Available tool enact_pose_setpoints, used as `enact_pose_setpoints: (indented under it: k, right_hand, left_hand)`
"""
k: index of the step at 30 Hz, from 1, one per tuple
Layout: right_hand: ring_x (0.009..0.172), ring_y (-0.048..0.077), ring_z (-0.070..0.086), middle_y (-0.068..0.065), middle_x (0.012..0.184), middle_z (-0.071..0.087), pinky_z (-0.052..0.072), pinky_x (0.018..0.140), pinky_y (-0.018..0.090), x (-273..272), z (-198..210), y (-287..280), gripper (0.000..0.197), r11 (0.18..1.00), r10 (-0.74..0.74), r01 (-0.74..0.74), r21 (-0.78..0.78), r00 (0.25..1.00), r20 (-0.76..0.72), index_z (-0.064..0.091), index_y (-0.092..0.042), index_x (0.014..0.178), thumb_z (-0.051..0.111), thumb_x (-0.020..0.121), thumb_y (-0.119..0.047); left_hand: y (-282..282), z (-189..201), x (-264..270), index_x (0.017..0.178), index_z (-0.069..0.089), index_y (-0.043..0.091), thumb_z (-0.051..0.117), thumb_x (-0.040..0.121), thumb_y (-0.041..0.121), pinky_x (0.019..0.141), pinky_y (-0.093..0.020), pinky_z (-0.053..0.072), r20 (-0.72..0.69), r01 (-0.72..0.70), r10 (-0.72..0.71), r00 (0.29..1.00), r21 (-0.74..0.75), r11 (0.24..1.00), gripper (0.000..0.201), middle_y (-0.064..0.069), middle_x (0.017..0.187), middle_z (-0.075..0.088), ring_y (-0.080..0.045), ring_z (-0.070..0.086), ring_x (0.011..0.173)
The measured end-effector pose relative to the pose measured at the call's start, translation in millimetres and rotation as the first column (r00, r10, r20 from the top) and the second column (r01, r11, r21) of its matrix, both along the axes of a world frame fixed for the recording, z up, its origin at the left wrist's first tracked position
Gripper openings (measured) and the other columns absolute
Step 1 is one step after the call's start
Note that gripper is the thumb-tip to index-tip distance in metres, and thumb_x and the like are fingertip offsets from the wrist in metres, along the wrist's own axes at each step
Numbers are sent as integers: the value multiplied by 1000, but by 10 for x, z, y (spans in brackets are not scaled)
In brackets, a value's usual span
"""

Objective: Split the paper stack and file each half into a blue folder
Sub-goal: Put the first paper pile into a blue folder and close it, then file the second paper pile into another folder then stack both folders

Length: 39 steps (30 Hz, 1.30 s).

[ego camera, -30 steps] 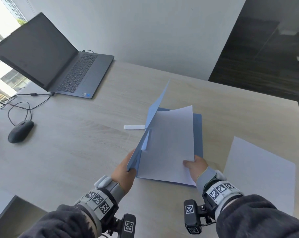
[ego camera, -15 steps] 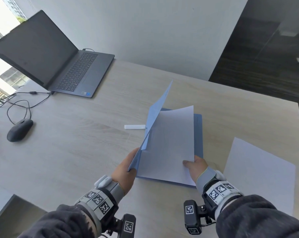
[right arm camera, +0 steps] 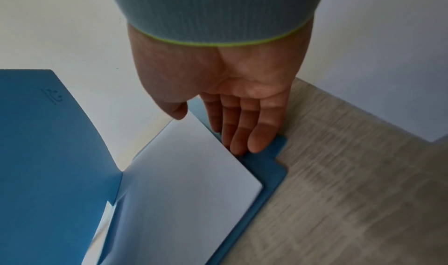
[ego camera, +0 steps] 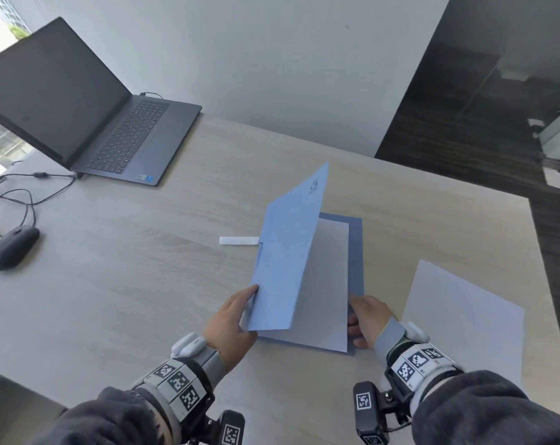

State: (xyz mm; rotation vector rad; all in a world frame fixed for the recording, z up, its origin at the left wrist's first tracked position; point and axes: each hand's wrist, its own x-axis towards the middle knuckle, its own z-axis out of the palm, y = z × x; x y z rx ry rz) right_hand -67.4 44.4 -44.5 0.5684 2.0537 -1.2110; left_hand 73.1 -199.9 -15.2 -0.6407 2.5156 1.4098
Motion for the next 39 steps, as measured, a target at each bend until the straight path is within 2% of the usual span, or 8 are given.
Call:
enact_pose_setpoints:
  k: [6, 15, 19, 23, 28, 31, 34, 39]
  right_hand:
    - [56, 25, 57, 11, 72, 66, 41, 53, 26, -13, -43, 127, 41, 969, -195, 192, -156, 981, -6, 63, -12, 87, 41, 86, -47]
    - [63, 19, 58, -4, 82, 64, 44, 59, 28, 149, 60, 209, 12, 991, 131, -129, 20, 981, -146, 59, -26, 101, 53, 90, -27]
    - [61, 14, 55, -2, 90, 62, 45, 50, 23, 163, 91, 206, 19, 994, 109, -109, 7, 982, -156, 57, -21, 110, 55, 91, -21]
    - [67, 20, 63, 4, 98, 63, 52, 52, 29, 137, 57, 176, 30, 997, 2, -13, -74, 989, -149, 53, -17, 120, 57, 90, -21]
    - [82, 30, 69, 13, 100, 71, 57, 69, 40, 122, 157, 44, 18, 912, -188, 169, -374, 982, -14, 61, -11, 106, 53, 91, -4]
    - [98, 37, 67, 16, 105, 72, 53, 88, 56, 121, 121, -25, 26, 893, -210, 212, -396, 976, 49, 66, -14, 107, 51, 90, 0]
    - [102, 41, 66, 18, 110, 71, 51, 89, 62, 110, 93, -87, 29, 914, -207, 200, -353, 978, 18, 66, -14, 108, 49, 91, 2]
    - [88, 32, 70, 11, 98, 74, 57, 79, 49, 77, 186, -103, 28, 942, -138, 101, -321, 986, -93, 66, -12, 107, 49, 91, 4]
  left_hand:
    - [42, -181, 2, 148, 31, 33, 47, 64, 10, 115, -38, 33, 111, 99, -87, 990, -113, 989, 89, 10, 158, 25, -18, 30, 143]
    - [18, -136, -436, 146, 35, 18, 56, 84, 11, 101, -42, 45, 190, -221, 212, 959, 25, 975, 67, -14, 134, 53, -32, 53, 119]
    - [-72, -221, -536, 138, 45, 20, 59, 87, 10, 83, -45, 56, 313, -303, 241, 919, 167, 938, 54, -10, 100, 68, -31, 67, 89]
    - [-129, -252, -512, 131, 51, 19, 54, 90, -2, 62, -41, 58, 410, -439, 268, 872, 409, 800, 46, -14, 107, 68, -32, 68, 83]
    - [-182, -328, -412, 124, 58, 24, 55, 88, -3, 85, -57, 56, 446, -454, 232, 864, 492, 743, 45, -14, 114, 70, -38, 69, 99]
    - [-228, -315, -379, 120, 58, 23, 58, 85, -1, 84, -49, 57, 426, -338, 132, 895, 454, 824, 43, -15, 110, 71, -37, 68, 97]
    - [-329, -259, -381, 106, 62, 22, 67, 76, 20, 62, -30, 52, 405, -123, 14, 914, 245, 962, 31, -8, 94, 70, -27, 66, 77]
    - [-618, -74, -592, 88, 62, 25, 70, 79, 26, 64, -30, 43, 104, -91, 113, 988, -193, 977, 12, 2, 81, 57, -23, 60, 79]
